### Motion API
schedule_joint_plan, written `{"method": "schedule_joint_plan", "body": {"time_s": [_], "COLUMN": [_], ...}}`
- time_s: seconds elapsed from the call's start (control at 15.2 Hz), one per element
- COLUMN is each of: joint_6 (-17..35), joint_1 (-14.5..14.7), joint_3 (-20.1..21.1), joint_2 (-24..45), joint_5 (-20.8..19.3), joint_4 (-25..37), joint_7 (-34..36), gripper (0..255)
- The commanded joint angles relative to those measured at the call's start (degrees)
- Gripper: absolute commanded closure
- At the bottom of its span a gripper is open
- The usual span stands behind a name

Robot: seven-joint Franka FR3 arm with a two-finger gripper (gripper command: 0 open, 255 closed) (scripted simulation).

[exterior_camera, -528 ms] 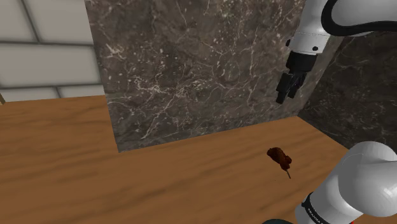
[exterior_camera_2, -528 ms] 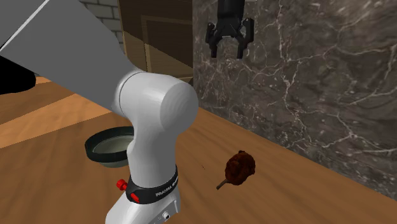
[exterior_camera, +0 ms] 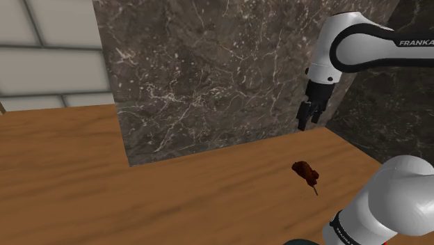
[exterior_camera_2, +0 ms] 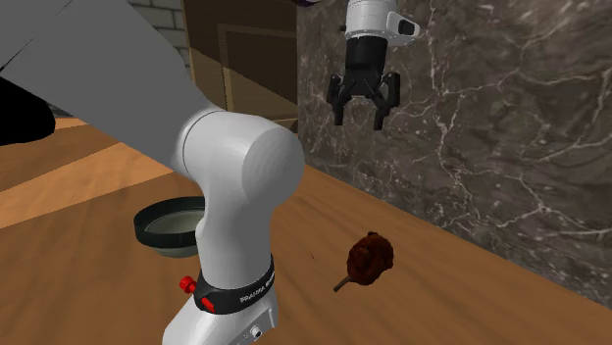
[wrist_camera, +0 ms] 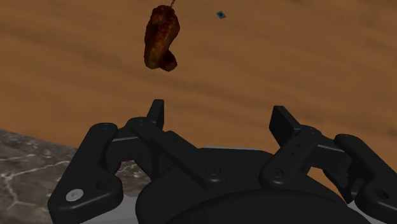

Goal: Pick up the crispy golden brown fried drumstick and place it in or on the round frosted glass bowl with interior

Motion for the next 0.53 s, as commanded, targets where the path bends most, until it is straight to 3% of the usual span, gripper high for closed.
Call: {"method": "schedule_joint_plan", "body": {"time_s": [0.0, 0.46], "joint_6": [2.9, 13.6], "joint_1": [-0.8, -4.4], "joint_3": [-0.7, -3.7], "joint_2": [1.5, 8.3], "joint_5": [-1.1, -5.9], "joint_4": [-2.5, -10.3], "joint_7": [0.1, 0.8], "gripper": [0, 0]}}
